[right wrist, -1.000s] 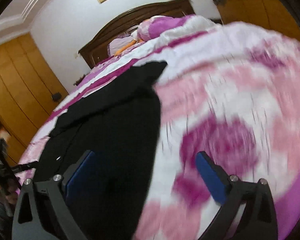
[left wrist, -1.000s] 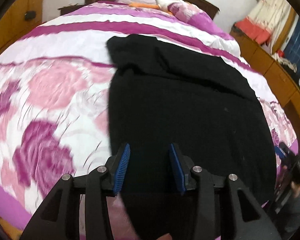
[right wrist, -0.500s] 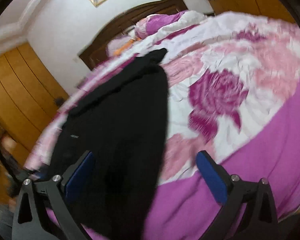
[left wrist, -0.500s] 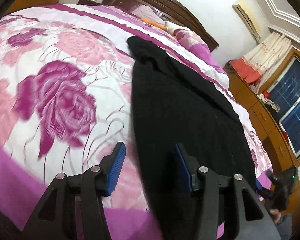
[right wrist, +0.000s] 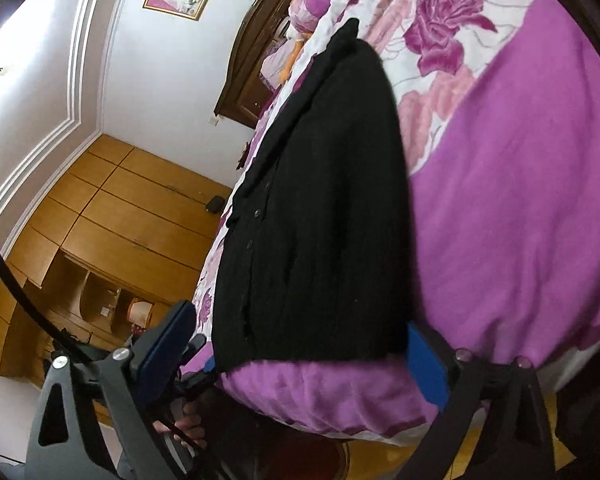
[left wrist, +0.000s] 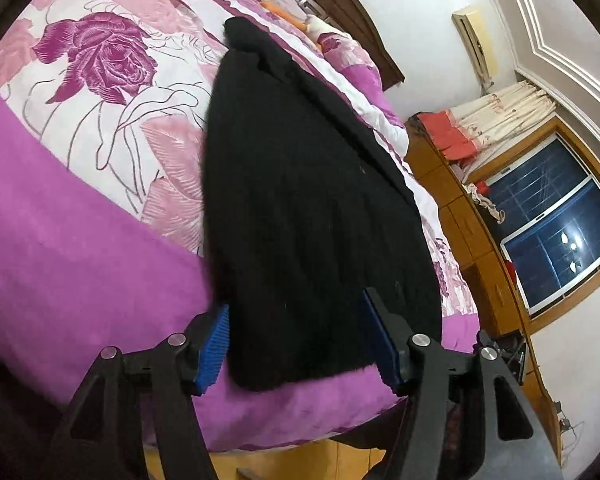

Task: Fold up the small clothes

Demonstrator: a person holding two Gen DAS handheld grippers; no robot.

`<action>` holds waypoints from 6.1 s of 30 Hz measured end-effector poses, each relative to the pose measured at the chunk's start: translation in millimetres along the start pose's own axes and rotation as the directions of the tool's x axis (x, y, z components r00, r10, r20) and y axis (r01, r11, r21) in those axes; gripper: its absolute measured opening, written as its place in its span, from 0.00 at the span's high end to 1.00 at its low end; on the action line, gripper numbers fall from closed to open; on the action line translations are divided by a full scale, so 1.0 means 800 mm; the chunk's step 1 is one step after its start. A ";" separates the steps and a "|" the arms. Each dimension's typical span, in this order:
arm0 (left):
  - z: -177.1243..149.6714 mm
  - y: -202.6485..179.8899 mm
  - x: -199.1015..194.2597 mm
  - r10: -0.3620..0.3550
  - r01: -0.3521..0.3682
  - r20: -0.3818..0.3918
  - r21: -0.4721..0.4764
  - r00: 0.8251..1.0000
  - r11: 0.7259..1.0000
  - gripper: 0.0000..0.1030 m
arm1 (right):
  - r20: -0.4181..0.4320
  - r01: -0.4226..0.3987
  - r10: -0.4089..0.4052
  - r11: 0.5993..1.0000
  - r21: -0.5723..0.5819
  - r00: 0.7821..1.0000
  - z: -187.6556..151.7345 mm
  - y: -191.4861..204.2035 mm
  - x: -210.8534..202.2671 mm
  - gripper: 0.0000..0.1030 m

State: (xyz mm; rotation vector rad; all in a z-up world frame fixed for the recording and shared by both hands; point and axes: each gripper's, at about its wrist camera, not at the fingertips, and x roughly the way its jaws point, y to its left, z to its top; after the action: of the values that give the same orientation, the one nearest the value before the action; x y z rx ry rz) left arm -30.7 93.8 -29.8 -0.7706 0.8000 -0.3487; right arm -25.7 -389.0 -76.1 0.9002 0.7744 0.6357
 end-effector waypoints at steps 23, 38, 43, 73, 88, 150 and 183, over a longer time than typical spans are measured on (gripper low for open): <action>0.000 0.006 0.019 -0.148 0.147 0.003 -0.124 0.989 0.981 0.57 | 0.028 -0.011 0.011 1.000 -0.002 1.000 0.012 0.001 0.000 0.20; -0.009 0.003 0.009 -0.052 0.054 0.032 -0.062 0.998 0.997 1.00 | 0.030 0.080 -0.080 0.997 0.004 0.996 0.014 -0.006 -0.004 0.91; -0.006 0.000 -0.004 -0.095 0.099 0.066 -0.060 0.993 0.993 1.00 | 0.037 0.086 -0.086 0.996 -0.009 0.996 0.014 0.000 -0.007 0.94; 0.266 -0.034 0.115 -0.151 0.148 0.171 0.030 0.974 0.988 1.00 | 0.155 -0.002 0.045 0.964 -0.267 0.987 0.282 0.083 0.146 0.94; 0.342 -0.015 0.162 -0.212 0.205 0.208 0.054 0.955 0.977 1.00 | 0.140 0.007 0.022 0.979 -0.202 0.990 0.365 0.053 0.220 0.94; 0.339 0.021 0.167 0.090 -0.100 0.130 0.075 0.987 0.992 0.61 | -0.078 0.143 -0.160 0.970 -0.194 0.984 0.427 -0.044 0.193 0.05; 0.365 0.016 0.127 0.018 -0.023 0.191 0.024 0.981 0.999 0.61 | -0.193 0.171 -0.185 0.981 -0.088 0.964 0.417 -0.033 0.222 0.90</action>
State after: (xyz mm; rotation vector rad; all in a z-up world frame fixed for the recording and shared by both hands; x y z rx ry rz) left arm 255.2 187.8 40.2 -0.7583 0.6211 -0.2617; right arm 348.8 -413.7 -23.2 0.6988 0.9956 0.5963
